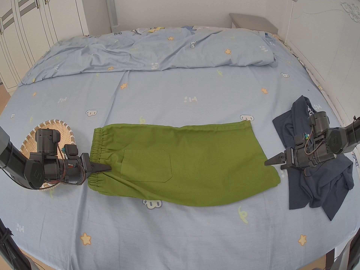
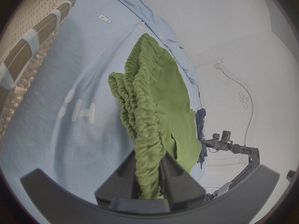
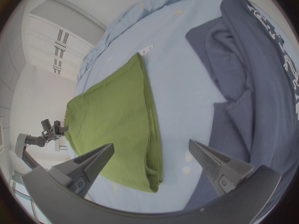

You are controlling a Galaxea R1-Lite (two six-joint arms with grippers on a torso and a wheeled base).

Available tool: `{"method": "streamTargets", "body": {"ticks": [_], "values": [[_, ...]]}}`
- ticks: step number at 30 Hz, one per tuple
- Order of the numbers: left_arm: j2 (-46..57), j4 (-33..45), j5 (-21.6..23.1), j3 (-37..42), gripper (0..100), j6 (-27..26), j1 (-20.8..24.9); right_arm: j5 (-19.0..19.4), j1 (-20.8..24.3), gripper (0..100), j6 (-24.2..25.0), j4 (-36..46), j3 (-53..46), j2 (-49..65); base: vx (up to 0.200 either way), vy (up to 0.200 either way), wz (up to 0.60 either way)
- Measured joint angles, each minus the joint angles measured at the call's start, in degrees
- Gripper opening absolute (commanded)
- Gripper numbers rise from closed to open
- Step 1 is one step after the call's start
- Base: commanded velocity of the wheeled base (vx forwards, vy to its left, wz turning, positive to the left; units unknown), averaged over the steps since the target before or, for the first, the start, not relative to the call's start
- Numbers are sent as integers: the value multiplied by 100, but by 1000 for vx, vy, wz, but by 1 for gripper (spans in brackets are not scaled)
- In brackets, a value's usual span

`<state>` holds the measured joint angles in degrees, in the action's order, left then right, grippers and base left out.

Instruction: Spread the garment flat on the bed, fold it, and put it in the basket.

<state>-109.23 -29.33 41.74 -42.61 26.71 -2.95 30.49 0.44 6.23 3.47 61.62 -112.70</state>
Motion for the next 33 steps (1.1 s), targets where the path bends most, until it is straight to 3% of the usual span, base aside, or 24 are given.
{"method": "streamTargets", "body": {"ticks": [3,14,20,24,25,33], "values": [[0,-6,0,-4,0,-2,9,268,-4,100,-148,233,63,-87,0,0,0],[-4,-17,0,0,0,-2,28,542,116,100,-180,286,212,-494,0,0,0],[-4,-17,7,0,0,-2,41,1212,204,100,-148,344,268,-616,0,0,0],[-6,-20,9,0,0,-2,43,1310,215,100,-141,558,375,-657,0,0,0],[-6,-17,9,0,0,-2,45,1357,206,0,-141,656,433,-679,0,0,0],[-6,-17,9,-4,0,-2,45,1513,79,0,-134,851,581,-767,0,0,0]]}}
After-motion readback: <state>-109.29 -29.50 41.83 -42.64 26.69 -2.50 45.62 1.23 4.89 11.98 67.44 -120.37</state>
